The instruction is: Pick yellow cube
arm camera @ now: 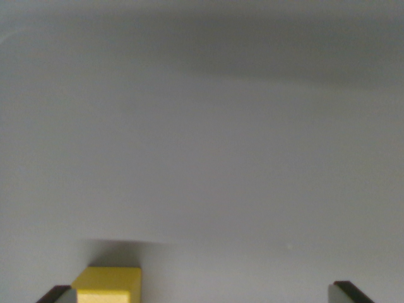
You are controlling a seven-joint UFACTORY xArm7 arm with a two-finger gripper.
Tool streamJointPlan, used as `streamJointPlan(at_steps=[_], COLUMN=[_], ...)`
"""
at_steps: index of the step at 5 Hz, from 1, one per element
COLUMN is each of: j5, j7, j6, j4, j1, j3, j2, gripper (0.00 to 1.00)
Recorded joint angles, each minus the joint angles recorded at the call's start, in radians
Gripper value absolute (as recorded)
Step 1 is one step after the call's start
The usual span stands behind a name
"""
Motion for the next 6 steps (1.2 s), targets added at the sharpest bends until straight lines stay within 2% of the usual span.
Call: streamJointPlan(at_steps=[1,2,3,4,5,6], j5=[0.0,0.0033,0.0033,0.0067,0.0067,0.01], j7=[0.0,0.011,0.011,0.022,0.022,0.032], j6=[0.0,-0.046,-0.046,-0.093,-0.093,-0.139], j4=[0.0,-0.035,-0.035,-0.071,-0.071,-0.106], j1=[0.0,0.0066,0.0066,0.0133,0.0133,0.0198], j3=[0.0,0.012,0.012,0.024,0.024,0.035], j2=[0.0,0.014,0.014,0.029,0.029,0.043], gripper=[0.0,0.0,0.0,0.0,0.0,0.0])
